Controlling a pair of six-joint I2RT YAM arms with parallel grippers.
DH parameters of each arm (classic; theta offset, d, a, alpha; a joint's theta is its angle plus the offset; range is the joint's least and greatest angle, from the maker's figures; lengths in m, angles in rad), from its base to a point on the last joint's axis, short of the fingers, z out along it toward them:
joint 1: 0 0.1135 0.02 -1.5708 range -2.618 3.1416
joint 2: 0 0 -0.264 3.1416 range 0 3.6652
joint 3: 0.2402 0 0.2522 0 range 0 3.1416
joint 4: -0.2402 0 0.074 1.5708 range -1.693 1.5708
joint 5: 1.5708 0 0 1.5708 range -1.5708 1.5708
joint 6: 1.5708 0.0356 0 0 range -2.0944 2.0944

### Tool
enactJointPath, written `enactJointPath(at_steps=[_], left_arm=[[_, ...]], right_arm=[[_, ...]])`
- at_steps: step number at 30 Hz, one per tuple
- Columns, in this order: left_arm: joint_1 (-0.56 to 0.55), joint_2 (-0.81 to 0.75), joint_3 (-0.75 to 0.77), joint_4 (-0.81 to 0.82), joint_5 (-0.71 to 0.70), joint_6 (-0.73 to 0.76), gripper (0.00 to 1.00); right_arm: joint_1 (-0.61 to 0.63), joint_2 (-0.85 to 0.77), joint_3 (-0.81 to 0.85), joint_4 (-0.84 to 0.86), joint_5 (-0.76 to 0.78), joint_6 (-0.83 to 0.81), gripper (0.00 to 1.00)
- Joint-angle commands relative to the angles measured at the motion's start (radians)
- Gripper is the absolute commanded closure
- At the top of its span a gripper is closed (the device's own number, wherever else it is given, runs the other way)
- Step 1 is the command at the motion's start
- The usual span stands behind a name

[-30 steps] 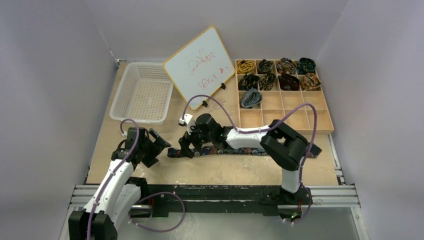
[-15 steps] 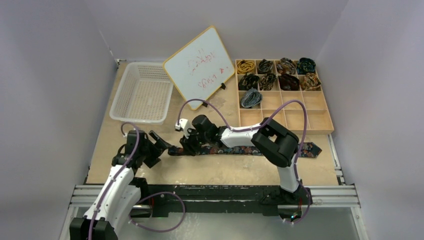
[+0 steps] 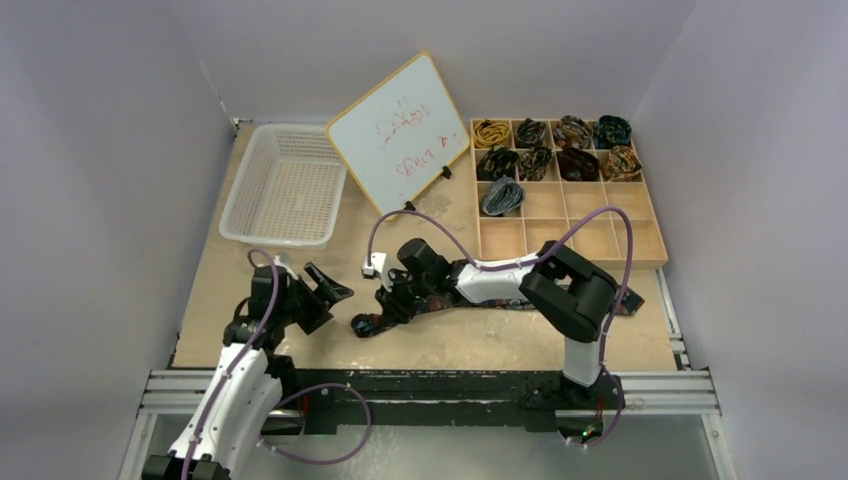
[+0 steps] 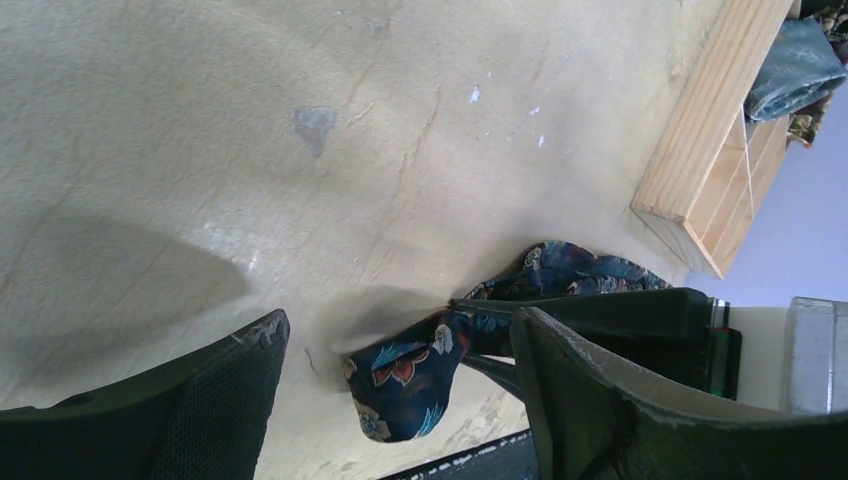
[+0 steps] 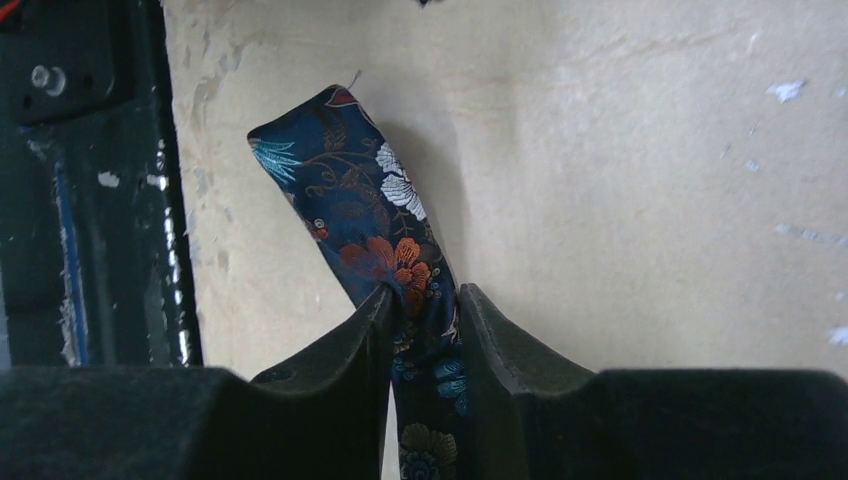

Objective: Roll the ties
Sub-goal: Flatten out the tie at the center of the board.

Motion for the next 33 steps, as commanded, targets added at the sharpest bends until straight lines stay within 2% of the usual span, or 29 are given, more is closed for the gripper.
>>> enactJointPath(at_steps=[1,4,6,9,14,20,24,26,30,33], left_arm=[[0.007,0.007,-0.008,0.051,0.063,0.016,0.20],[0.007,0.017,-0.003,0.049,0.056,0.016,0.20],[0.007,0.017,0.003,0.043,0.041,0.011,0.20],[0.007,0.025,0.021,0.037,0.042,0.009,0.20],[0.007,0.021,0.050,-0.009,0.011,-0.010,0.21],[0.007,-0.018,0.041,-0.044,-0.055,-0.064,0.20],[0.007,-0.021,0.025,-0.045,-0.092,-0.079,0.21],[0.007,-0.015,0.012,-0.038,-0.101,-0.078,0.23],[0.007,-0.004,-0.002,-0.029,-0.120,-0.081,0.31],[0.007,-0.011,-0.001,-0.021,-0.127,-0.062,0.37]], right_arm=[[0.005,-0.038,-0.059,-0.090,0.021,0.040,0.65],[0.003,-0.038,-0.042,-0.062,0.084,0.096,0.54],[0.004,-0.028,-0.013,-0.032,0.123,0.148,0.52],[0.004,0.012,0.058,-0.022,0.153,0.168,0.54],[0.008,0.102,0.141,0.023,0.069,0.188,0.59],[0.009,0.123,0.159,0.045,0.048,0.204,0.57],[0.008,0.101,0.171,0.020,0.023,0.233,0.44],[0.006,0.067,0.165,0.031,0.059,0.263,0.38],[-0.020,-0.013,0.147,0.019,0.103,0.314,0.32],[-0.062,-0.102,0.047,0.074,0.123,0.396,0.29]])
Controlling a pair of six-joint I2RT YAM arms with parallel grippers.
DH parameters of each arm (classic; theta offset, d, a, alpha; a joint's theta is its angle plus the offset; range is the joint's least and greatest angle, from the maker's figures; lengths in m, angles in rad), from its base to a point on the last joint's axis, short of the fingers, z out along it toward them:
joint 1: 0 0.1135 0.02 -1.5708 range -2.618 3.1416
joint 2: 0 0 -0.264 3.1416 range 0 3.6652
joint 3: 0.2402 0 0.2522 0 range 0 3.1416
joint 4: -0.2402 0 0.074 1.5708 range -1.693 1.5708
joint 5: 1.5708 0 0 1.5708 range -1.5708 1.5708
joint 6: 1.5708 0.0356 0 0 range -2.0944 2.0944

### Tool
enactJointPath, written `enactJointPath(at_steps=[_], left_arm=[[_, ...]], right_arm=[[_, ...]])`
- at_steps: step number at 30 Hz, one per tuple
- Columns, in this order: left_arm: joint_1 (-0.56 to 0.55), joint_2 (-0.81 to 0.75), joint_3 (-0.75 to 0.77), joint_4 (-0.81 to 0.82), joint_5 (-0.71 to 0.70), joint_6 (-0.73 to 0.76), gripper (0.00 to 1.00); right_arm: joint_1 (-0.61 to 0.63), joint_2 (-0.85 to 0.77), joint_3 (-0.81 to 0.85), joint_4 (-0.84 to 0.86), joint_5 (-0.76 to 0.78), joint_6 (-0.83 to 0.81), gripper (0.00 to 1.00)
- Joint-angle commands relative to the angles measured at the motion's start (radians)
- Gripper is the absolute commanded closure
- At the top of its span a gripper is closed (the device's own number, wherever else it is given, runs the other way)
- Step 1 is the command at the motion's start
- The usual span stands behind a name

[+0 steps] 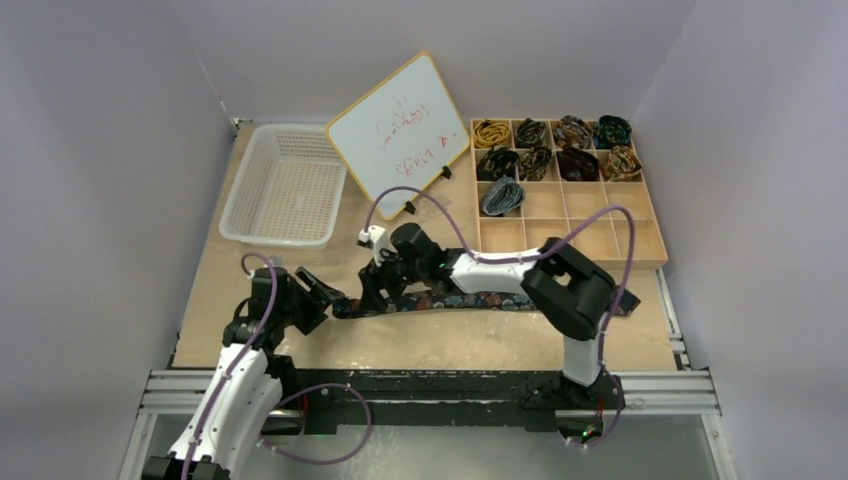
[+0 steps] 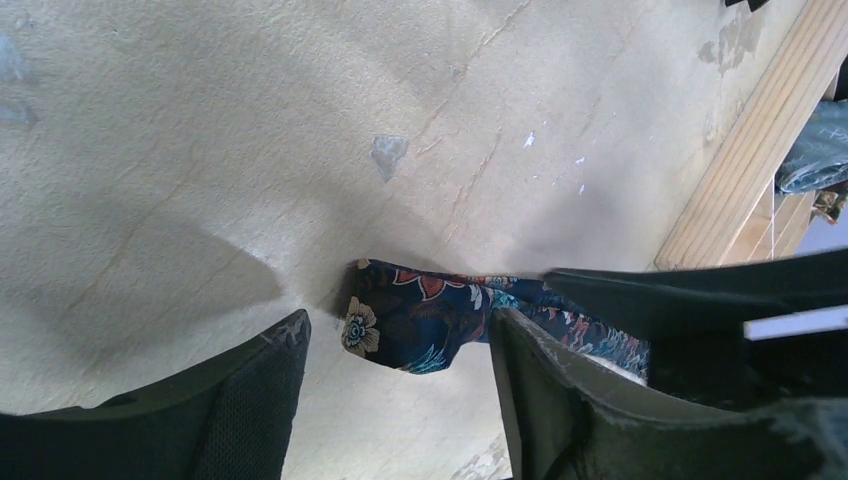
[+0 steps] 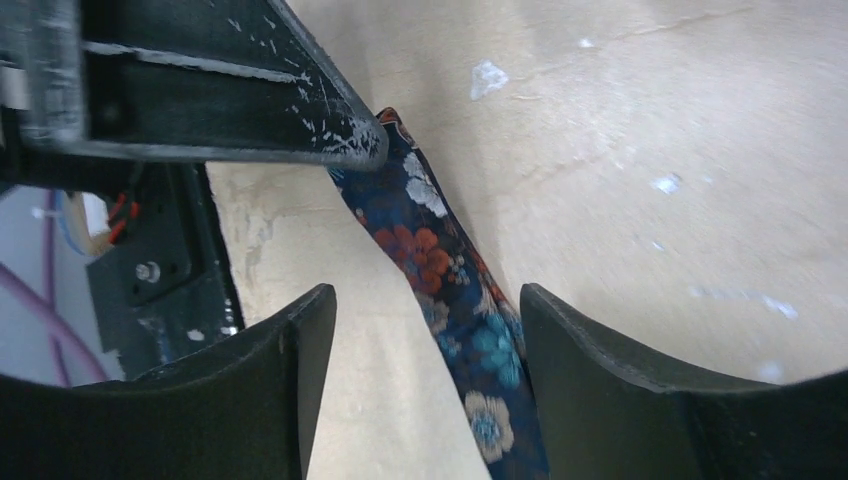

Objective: Roll the ties
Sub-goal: Flatten out the tie at the center of the board.

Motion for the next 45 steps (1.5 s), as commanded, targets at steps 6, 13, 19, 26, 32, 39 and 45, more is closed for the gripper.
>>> enactJointPath(at_steps=[6,13,19,26,32,39,45], left_arm=[[0.007,-0.046,-0.019,0.025,-0.024,-0.015,0.49],[0.007,-0.035,-0.014,0.029,-0.008,0.015,0.54],[0.007,-0.014,-0.038,0.039,-0.006,-0.001,0.59],[0.007,0.044,-0.064,0.091,-0.011,0.016,0.75],[0.007,0.028,-0.067,0.095,-0.018,0.023,0.97],[0.007,0.017,-0.065,0.101,-0.012,0.033,1.00],[0.007,0.018,-0.036,0.094,-0.009,0.051,1.00]], right_arm=[[-0.177,-0.316,-0.300,0.115,0.119,0.326,0.26],[-0.185,-0.438,-0.359,-0.029,0.273,0.442,0.25],[-0.185,-0.570,-0.433,-0.085,0.332,0.551,0.25],[-0.185,-0.693,-0.490,-0.150,0.414,0.659,0.25],[-0.185,-0.714,-0.518,-0.253,0.429,0.746,0.30],[-0.185,-0.797,-0.579,-0.344,0.473,0.884,0.32],[-0.186,-0.818,-0.603,-0.402,0.650,0.991,0.36]])
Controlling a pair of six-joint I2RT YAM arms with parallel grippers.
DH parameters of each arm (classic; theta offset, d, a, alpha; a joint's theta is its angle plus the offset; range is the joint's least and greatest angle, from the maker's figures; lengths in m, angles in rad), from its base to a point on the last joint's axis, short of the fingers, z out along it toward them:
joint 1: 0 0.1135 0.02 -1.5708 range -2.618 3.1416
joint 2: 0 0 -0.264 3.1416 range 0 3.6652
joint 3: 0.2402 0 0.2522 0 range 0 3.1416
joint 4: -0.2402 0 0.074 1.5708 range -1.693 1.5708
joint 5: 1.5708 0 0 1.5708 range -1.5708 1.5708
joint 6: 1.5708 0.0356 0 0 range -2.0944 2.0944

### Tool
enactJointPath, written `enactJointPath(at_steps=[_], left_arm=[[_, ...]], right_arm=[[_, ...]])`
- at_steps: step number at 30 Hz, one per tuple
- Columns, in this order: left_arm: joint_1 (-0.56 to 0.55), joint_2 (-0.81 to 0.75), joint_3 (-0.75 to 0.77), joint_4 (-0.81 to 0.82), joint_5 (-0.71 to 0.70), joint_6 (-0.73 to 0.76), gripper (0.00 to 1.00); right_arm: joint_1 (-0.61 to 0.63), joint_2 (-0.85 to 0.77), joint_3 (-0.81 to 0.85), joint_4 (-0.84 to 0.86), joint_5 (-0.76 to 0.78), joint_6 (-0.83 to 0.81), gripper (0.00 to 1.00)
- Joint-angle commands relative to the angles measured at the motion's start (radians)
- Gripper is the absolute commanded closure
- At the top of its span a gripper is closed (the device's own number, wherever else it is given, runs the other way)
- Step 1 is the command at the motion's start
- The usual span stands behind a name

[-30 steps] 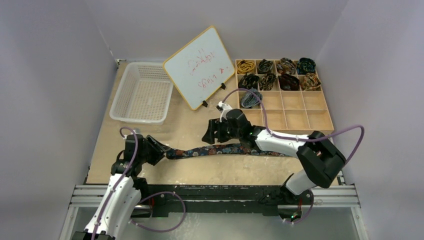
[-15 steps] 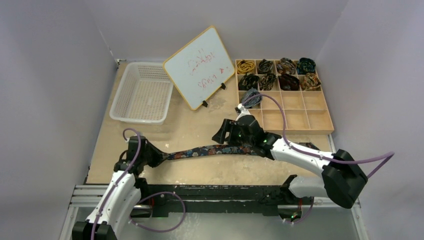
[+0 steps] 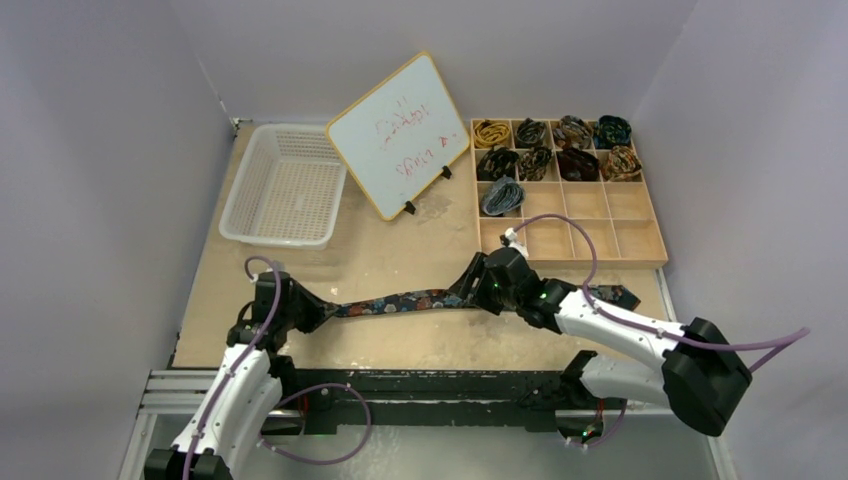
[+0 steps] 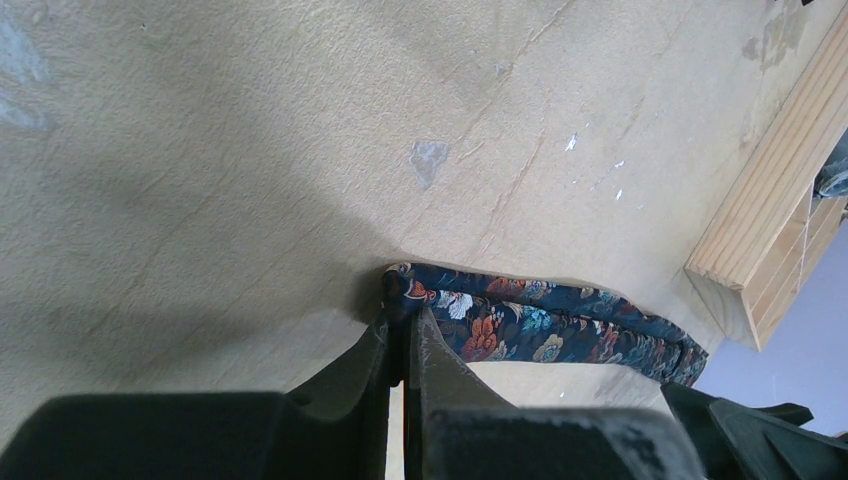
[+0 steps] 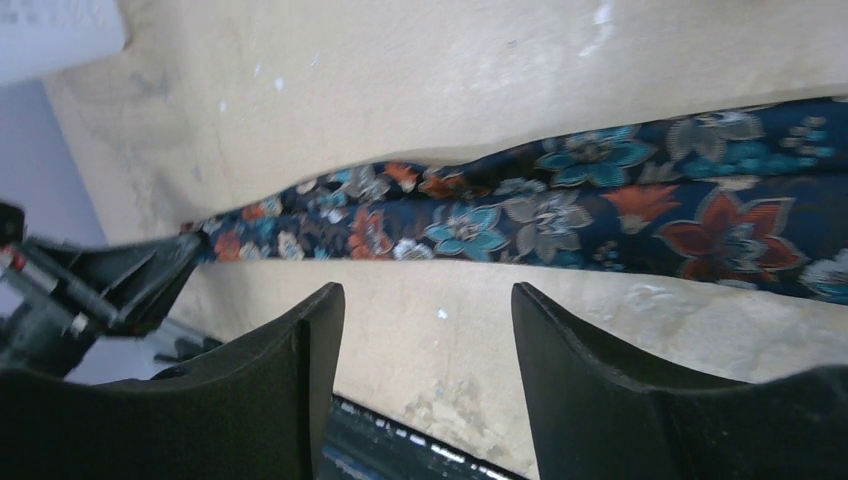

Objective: Roll the ties
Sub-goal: Flatten out the tie at the center of the board.

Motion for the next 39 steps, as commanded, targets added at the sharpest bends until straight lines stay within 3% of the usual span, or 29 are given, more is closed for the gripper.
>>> enactJointPath(at_steps=[1,9,16,23,28,32,36,39], left_arm=[[0.007,-0.003,0.033,0.028,0.004,0.037,1.00],[0.007,0.008,0.047,0.030,0.005,0.050,1.00],[0.007,0.009,0.040,0.032,0.010,0.049,1.00],[0.007,-0.004,0.058,0.013,0.007,0.052,1.00],[0.007,0.019,0.052,0.079,0.068,0.118,1.00],[0.007,0.059,0.058,0.105,0.124,0.150,1.00],[0.007,0.089,0.067,0.128,0.172,0.174,1.00],[0.007,0.103,0.073,0.126,0.200,0.177,1.00]], right_arm=[[0.002,-0.012,-0.012,-0.067,0.186,0.107,0.36],[-0.018,0.082,0.037,-0.060,0.358,0.060,0.38],[-0.035,0.235,0.078,0.013,0.293,-0.026,0.41],[-0.054,0.306,0.076,-0.088,0.335,0.046,0.42],[-0.156,0.278,-0.027,-0.020,0.207,0.064,0.44],[-0.170,0.220,-0.018,-0.090,0.171,0.102,0.44],[-0.187,0.121,-0.019,-0.148,0.184,0.131,0.44],[-0.242,0.066,-0.006,-0.253,0.278,0.149,0.43]])
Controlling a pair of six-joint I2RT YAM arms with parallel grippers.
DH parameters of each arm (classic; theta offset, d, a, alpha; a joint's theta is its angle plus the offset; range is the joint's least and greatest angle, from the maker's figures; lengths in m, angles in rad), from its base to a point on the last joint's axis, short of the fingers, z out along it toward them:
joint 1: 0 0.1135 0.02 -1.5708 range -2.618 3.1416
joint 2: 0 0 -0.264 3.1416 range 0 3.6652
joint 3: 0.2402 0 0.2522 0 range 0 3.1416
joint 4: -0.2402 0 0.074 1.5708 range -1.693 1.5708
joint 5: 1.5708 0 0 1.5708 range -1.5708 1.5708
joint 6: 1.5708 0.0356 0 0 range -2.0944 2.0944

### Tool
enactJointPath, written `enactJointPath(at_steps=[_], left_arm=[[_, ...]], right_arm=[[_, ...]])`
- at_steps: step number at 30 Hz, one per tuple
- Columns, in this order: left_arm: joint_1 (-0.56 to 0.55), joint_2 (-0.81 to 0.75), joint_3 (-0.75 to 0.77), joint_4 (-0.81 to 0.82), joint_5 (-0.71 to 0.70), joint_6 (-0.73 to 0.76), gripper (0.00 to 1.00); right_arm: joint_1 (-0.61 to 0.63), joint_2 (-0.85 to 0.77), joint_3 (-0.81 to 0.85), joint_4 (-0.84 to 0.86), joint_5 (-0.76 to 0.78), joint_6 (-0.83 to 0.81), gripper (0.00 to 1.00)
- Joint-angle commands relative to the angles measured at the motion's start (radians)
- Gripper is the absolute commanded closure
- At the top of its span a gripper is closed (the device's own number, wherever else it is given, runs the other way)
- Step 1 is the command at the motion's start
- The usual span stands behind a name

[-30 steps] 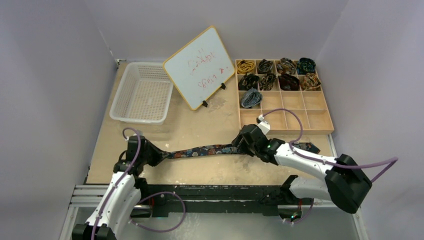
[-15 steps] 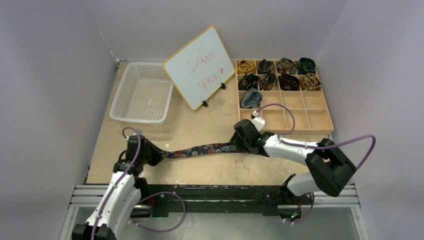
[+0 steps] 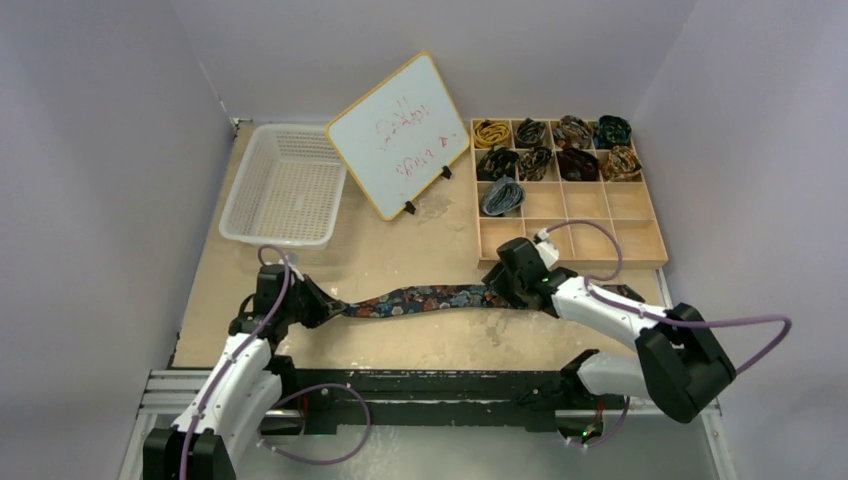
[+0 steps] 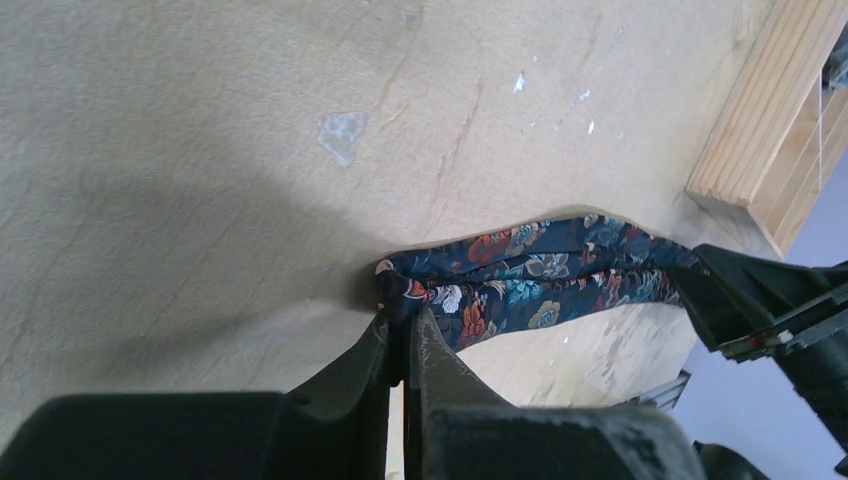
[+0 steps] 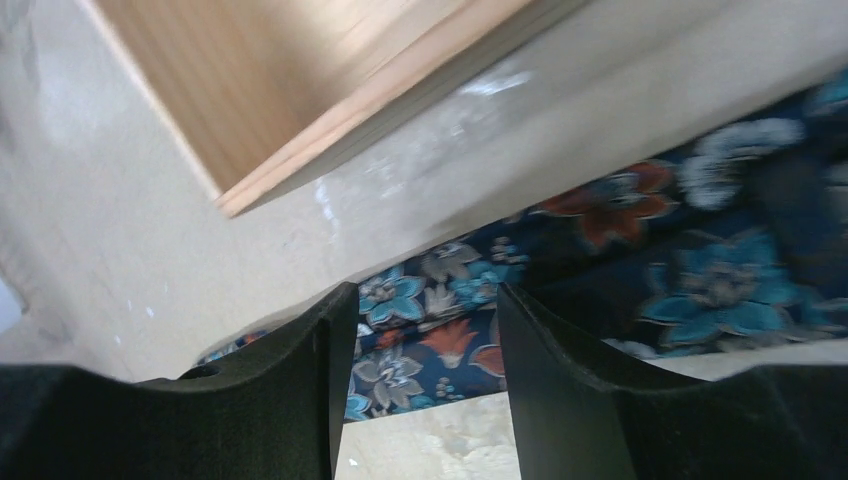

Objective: Roll the ties
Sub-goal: Flatten out the tie at the center of the board.

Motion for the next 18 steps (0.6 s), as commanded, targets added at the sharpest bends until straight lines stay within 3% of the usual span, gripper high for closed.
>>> enactJointPath(at_steps=[1,7,10,13,16,18], left_arm=[[0.007,0.009,0.044,0.048,0.074,0.037,1.00],[0.007,-0.022,0.003,0.066,0.093,-0.021,1.00],[0.007,-0.060,0.003,0.030,0.039,-0.051,1.00],[0.007,-0.127,0.031,-0.021,-0.044,-0.074,1.00],[0.007,-0.167,0.073,-0.083,-0.119,-0.098,0.98],[0.007,-0.174,0.092,-0.106,-0.144,-0.106,0.94]], right_arm=[[-0.072,-0.083,0.003,-0.207,0.107,0.036,0.43],[-0.087,-0.216,0.036,-0.210,0.133,-0.030,0.43],[-0.086,-0.282,0.020,0.077,-0.049,-0.315,0.39],[-0.086,-0.298,-0.022,0.376,-0.397,-0.545,0.28],[-0.068,-0.228,0.000,0.500,-0.567,-0.678,0.17],[-0.024,-0.163,0.025,0.542,-0.600,-0.767,0.06]])
